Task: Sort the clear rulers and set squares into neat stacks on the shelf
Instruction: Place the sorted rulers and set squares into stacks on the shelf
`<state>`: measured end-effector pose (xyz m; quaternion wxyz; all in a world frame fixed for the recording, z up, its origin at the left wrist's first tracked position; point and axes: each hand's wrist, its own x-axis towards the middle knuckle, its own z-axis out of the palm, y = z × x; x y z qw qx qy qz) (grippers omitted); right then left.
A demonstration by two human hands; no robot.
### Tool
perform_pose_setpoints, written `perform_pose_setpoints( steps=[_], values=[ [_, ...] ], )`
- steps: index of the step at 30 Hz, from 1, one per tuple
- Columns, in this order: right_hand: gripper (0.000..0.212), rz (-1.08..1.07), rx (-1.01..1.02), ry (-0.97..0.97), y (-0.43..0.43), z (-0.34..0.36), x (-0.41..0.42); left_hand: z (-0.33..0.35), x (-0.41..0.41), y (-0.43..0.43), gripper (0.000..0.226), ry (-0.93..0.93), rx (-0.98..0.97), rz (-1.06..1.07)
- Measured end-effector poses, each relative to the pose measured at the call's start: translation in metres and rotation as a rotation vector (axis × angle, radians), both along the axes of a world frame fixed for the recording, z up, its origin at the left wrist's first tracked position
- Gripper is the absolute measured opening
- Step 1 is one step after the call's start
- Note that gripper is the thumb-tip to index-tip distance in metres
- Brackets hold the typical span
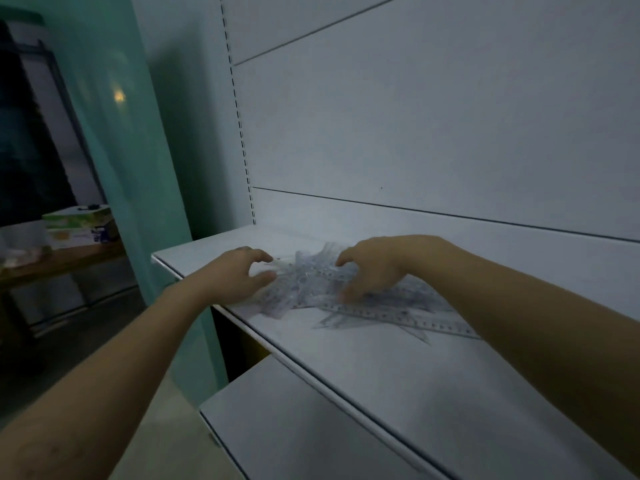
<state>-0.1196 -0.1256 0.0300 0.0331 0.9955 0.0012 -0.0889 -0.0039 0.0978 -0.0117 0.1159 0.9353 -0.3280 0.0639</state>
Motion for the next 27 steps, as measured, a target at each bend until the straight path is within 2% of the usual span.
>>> perform_pose_setpoints(
  steps=[5,10,12,14,17,20,23,27],
  values=[
    [0.077,-0.203,0.065,-0.017,0.008,-0.004,0.009,-0.009,0.047,-0.007,0.042,-0.016,-0.033,-0.108],
    [0.070,-0.399,0.085,-0.015,0.009,-0.013,0.006,-0.020,0.085,-0.021,0.048,0.055,-0.025,-0.213],
    [0.064,-0.448,0.121,-0.068,0.008,-0.019,0.004,-0.026,0.094,-0.028,0.050,0.072,-0.020,-0.215],
    [0.062,-0.506,0.127,-0.128,0.007,-0.026,0.004,-0.033,0.100,-0.031,0.048,0.009,-0.029,-0.201],
    [0.056,-0.544,0.074,-0.246,0.006,-0.035,0.003,-0.041,0.105,-0.031,0.048,-0.034,-0.115,-0.208],
    [0.048,-0.531,0.030,-0.311,0.004,-0.041,0.000,-0.043,0.107,-0.030,0.053,-0.014,-0.120,-0.220],
    [0.050,-0.514,0.016,-0.332,0.003,-0.046,-0.003,-0.044,0.107,-0.029,0.052,0.073,-0.196,-0.224],
    [0.065,-0.545,0.138,-0.331,0.002,-0.052,-0.004,-0.047,0.115,-0.025,0.042,0.308,-0.417,-0.272]
  ],
)
